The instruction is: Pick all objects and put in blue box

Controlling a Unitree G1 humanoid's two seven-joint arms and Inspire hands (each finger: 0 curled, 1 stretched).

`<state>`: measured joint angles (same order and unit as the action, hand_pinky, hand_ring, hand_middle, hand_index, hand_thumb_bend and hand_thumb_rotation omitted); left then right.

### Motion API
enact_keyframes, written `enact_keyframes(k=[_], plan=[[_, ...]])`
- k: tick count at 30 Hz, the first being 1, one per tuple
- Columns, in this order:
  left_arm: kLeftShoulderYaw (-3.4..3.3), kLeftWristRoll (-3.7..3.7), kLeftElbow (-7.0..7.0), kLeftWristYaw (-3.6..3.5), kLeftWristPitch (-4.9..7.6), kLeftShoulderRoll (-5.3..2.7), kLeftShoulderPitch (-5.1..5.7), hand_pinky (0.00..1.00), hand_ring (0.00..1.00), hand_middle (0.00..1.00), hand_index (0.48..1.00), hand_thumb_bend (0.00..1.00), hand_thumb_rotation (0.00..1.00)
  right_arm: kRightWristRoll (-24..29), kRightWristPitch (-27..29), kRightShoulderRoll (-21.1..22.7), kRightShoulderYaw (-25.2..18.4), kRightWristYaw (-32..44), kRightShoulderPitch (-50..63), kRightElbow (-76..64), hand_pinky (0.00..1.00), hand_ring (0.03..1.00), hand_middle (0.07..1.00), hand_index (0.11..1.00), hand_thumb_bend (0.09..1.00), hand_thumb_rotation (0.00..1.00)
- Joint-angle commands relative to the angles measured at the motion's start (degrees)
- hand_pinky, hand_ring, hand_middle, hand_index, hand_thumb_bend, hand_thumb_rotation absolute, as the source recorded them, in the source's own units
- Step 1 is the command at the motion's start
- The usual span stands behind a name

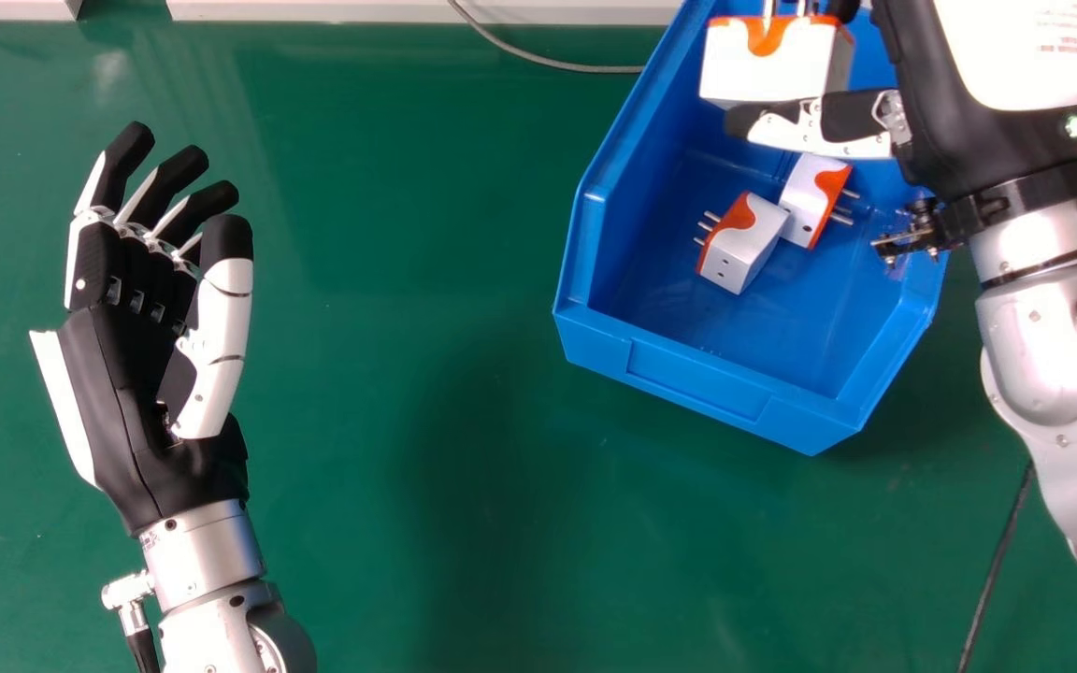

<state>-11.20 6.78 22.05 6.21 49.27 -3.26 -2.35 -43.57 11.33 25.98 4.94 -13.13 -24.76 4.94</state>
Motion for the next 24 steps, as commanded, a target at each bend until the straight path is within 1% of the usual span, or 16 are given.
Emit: enact_keyframes(k=[1,3,5,6,8,13,16,20,21,23,24], plan=[[-0.16,-0.54,-0.31,0.0,0.79,-0.37,-0.77,0.63,0.69,0.75,0.804,0.65,0.43,0.5,0.0,1.6,0.1,0.9,-2.9,1.8,0.3,0.382,0.474,0.541,0.491,0.0],[-0.24,-0.62,-0.09,-0.08,0.87,-0.34,-0.78,0.63,0.69,0.75,0.804,0.65,0.43,0.9,0.8,2.3,0.6,1.4,-3.5,4.7,0.3,0.382,0.474,0.541,0.491,0.0],[-0.39,-0.94,0.01,0.09,0.8,-0.31,-0.79,0.63,0.69,0.75,0.802,0.65,0.42,0.7,1.6,2.8,1.4,1.1,-4.0,7.4,0.3,0.382,0.472,0.538,0.491,0.0],[-0.44,-0.97,0.0,0.1,0.77,-0.31,-0.8,0.63,0.69,0.75,0.802,0.65,0.42,0.6,1.5,2.9,1.8,1.1,-4.3,8.5,0.3,0.382,0.472,0.538,0.491,0.0],[-0.42,-0.73,0.03,-0.19,0.89,-0.25,-0.82,0.63,0.69,0.75,0.803,0.65,0.43,-0.4,0.6,3.4,3.0,1.9,-4.9,9.9,0.3,0.382,0.47,0.536,0.491,0.0],[-0.61,-0.64,0.17,-0.08,0.98,-0.29,-0.89,0.62,0.69,0.75,0.802,0.65,0.43,-2.3,0.7,4.3,5.6,1.4,-6.3,14.7,0.29,0.382,0.468,0.531,0.491,0.0],[-0.62,-0.23,0.22,-0.38,1.02,-0.23,-0.91,0.62,0.69,0.75,0.801,0.66,0.43,-1.9,1.9,4.1,6.7,0.9,-6.9,17.5,0.28,0.384,0.469,0.533,0.49,0.0],[-0.68,-0.09,0.22,-0.65,0.96,-0.13,-0.9,0.63,0.69,0.75,0.801,0.66,0.43,-2.1,3.1,4.1,8.0,-0.6,-7.7,20.6,0.27,0.385,0.474,0.531,0.49,0.0],[-0.72,-0.1,0.28,-0.67,0.98,-0.09,-0.92,0.63,0.69,0.75,0.801,0.66,0.43,-2.2,3.2,4.2,8.3,-0.9,-7.8,21.1,0.27,0.385,0.474,0.531,0.49,0.0],[-0.89,-0.46,0.45,-0.44,1.08,-0.01,-1.0,0.63,0.69,0.75,0.801,0.66,0.43,-2.5,3.4,4.4,8.7,-1.9,-8.1,21.9,0.27,0.386,0.477,0.53,0.49,0.0],[-0.93,-0.44,0.48,-0.47,1.1,0.02,-1.02,0.63,0.69,0.75,0.801,0.66,0.43,-2.6,3.4,4.4,8.8,-2.6,-8.1,22.1,0.28,0.389,0.48,0.529,0.491,0.0]])
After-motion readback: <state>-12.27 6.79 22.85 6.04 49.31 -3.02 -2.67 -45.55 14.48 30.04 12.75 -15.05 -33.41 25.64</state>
